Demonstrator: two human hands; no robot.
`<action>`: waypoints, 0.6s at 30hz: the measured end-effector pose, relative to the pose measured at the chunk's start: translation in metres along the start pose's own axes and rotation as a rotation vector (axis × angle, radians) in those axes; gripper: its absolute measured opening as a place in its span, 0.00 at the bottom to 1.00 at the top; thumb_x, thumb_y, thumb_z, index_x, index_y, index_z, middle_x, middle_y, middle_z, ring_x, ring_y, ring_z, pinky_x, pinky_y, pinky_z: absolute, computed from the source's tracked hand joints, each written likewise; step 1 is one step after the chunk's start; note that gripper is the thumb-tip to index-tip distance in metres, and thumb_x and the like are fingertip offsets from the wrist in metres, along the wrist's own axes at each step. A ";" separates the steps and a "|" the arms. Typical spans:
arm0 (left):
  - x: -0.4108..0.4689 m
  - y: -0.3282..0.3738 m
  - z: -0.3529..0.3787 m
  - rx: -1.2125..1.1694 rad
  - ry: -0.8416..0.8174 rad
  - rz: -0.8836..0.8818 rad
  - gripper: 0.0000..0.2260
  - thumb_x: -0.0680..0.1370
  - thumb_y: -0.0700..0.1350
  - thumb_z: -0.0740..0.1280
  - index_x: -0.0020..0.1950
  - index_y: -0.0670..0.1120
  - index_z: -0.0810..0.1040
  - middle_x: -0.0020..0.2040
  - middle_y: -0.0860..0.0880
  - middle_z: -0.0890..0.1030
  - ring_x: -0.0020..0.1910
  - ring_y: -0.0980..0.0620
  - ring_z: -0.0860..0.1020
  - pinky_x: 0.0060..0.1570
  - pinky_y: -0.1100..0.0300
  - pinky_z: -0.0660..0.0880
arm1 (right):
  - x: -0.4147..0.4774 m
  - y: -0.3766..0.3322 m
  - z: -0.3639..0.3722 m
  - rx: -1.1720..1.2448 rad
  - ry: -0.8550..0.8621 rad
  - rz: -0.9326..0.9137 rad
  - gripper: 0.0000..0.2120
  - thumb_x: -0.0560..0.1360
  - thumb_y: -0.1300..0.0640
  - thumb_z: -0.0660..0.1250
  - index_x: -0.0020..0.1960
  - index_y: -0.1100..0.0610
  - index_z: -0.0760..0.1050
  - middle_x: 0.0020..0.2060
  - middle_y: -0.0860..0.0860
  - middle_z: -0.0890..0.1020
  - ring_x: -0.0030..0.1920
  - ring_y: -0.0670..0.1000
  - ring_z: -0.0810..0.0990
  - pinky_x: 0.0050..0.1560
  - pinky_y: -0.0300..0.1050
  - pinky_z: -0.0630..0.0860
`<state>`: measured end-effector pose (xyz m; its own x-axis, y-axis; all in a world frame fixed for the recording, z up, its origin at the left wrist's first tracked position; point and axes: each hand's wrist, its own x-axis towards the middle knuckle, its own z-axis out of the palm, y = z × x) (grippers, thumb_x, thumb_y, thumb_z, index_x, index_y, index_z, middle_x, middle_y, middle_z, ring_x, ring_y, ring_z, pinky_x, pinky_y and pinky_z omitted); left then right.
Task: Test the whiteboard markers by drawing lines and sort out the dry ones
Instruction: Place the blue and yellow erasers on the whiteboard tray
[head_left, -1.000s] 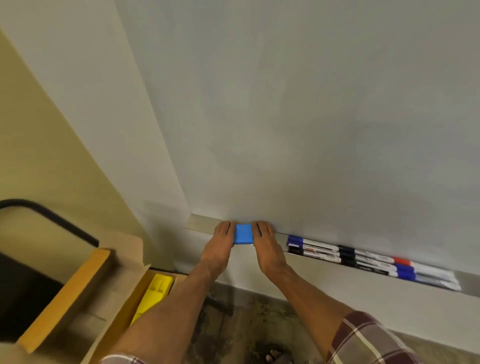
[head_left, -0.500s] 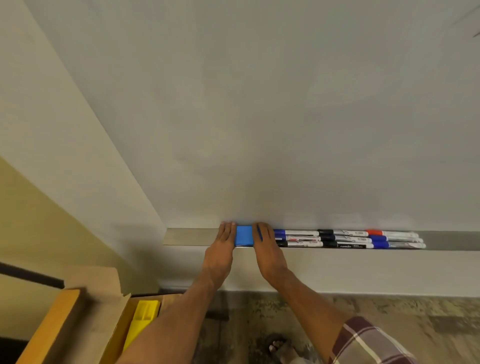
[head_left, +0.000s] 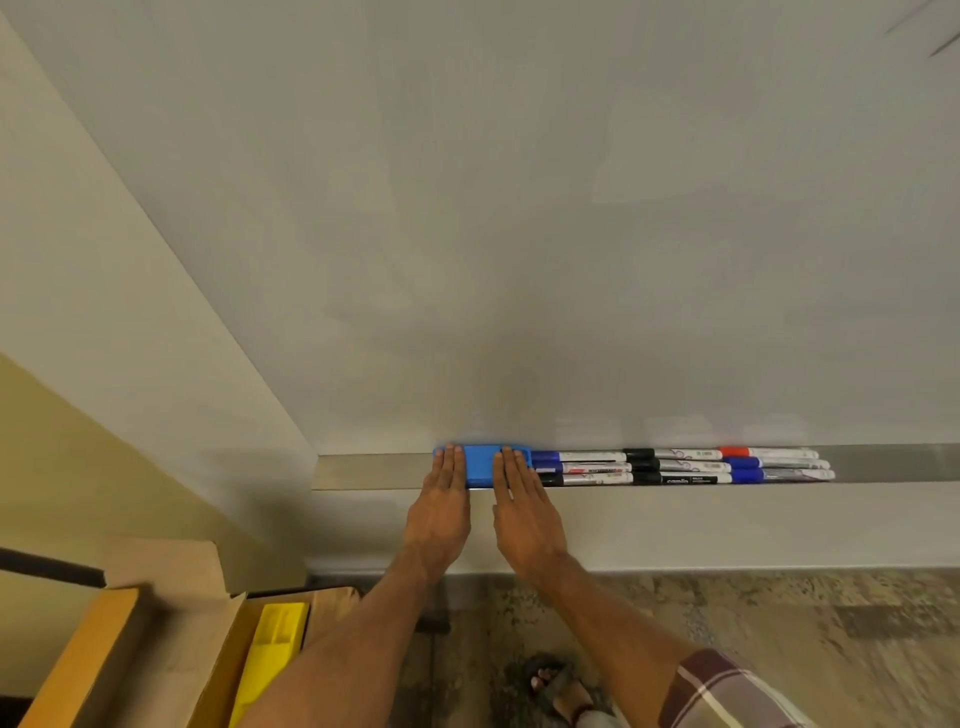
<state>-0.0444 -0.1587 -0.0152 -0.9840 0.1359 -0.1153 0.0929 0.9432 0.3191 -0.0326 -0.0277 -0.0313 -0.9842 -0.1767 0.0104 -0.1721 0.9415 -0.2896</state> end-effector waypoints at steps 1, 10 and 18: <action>0.000 0.002 0.000 -0.006 -0.009 -0.008 0.29 0.85 0.44 0.52 0.78 0.43 0.36 0.79 0.47 0.37 0.78 0.50 0.39 0.74 0.57 0.59 | -0.001 0.003 0.000 0.011 0.000 -0.008 0.37 0.79 0.63 0.58 0.72 0.55 0.31 0.72 0.51 0.34 0.72 0.50 0.34 0.70 0.46 0.36; -0.002 0.013 -0.001 0.064 -0.126 -0.040 0.31 0.85 0.50 0.52 0.78 0.44 0.34 0.79 0.47 0.36 0.78 0.49 0.37 0.74 0.50 0.37 | -0.004 0.013 -0.006 -0.081 -0.051 -0.015 0.40 0.74 0.58 0.68 0.75 0.58 0.44 0.73 0.54 0.46 0.73 0.53 0.46 0.70 0.52 0.45; -0.012 -0.009 -0.022 0.112 0.024 -0.111 0.31 0.84 0.57 0.50 0.80 0.44 0.42 0.80 0.46 0.43 0.79 0.48 0.42 0.75 0.49 0.38 | 0.002 -0.002 -0.020 -0.125 -0.062 -0.226 0.35 0.77 0.53 0.65 0.76 0.59 0.48 0.76 0.55 0.55 0.76 0.55 0.53 0.72 0.51 0.46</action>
<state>-0.0370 -0.1754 0.0040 -0.9924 0.0230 -0.1206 -0.0014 0.9801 0.1986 -0.0347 -0.0240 -0.0112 -0.9165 -0.4000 0.0013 -0.3946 0.9038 -0.1657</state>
